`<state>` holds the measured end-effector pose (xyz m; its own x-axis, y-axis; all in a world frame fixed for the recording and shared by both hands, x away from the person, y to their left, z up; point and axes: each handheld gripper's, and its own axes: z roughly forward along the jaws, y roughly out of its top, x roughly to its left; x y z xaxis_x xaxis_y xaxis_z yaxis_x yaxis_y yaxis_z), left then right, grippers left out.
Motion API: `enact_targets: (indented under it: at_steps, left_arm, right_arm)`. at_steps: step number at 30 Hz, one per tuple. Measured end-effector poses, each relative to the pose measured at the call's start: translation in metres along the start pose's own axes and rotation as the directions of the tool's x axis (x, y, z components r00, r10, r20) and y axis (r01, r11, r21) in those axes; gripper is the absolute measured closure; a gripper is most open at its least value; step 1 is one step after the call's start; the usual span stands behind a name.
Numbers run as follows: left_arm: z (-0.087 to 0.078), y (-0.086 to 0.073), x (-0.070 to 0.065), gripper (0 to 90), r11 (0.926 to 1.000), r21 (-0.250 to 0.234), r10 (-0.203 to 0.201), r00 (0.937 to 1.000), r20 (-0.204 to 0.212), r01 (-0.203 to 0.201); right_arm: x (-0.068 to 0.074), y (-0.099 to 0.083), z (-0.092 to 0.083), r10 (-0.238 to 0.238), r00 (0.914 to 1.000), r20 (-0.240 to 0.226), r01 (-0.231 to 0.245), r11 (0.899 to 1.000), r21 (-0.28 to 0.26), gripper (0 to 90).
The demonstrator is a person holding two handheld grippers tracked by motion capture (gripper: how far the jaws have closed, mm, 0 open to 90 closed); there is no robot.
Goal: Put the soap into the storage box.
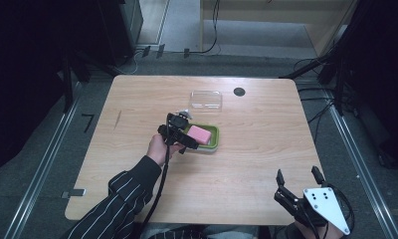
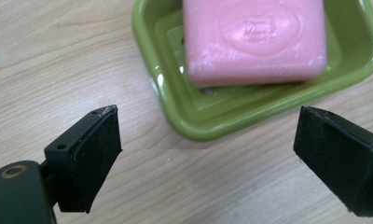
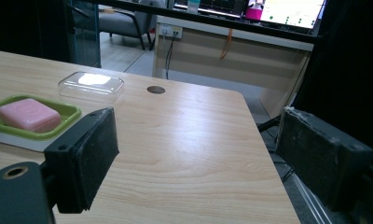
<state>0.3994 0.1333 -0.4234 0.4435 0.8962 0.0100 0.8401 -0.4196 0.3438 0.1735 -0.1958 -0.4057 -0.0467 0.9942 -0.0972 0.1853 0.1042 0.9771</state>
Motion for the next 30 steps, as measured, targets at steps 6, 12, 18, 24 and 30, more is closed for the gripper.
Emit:
enact_targets:
  at_steps: [6,12,18,24,30]
  left_arm:
    - [-0.005,-0.012,0.006,8.4,1.0000,0.000,0.004,1.0000,0.003,-0.004]
    - [-0.009,-0.025,0.011,8.5,1.0000,0.002,0.001,1.0000,0.006,-0.001]
    - [-0.012,-0.039,0.017,8.5,1.0000,0.008,-0.001,1.0000,0.005,0.001]
    - [-0.014,-0.053,0.023,8.5,0.9999,0.014,-0.002,0.9998,0.022,0.002]
    - [-0.016,-0.065,0.028,8.5,0.9998,0.019,0.001,0.9998,0.022,-0.001]
  right_arm:
    - [0.000,0.000,0.000,-0.001,1.0000,-0.001,0.001,1.000,-0.001,12.7]
    - [0.000,0.000,0.000,0.001,1.0000,0.000,-0.001,1.000,0.000,12.7]
    - [0.000,0.000,0.000,0.000,1.0000,-0.001,0.000,1.000,-0.001,12.7]
    - [0.000,0.000,0.000,0.001,1.0000,0.000,-0.001,1.000,-0.001,12.7]
    - [0.000,0.000,0.000,0.002,1.0000,0.000,-0.002,1.000,-0.002,12.7]
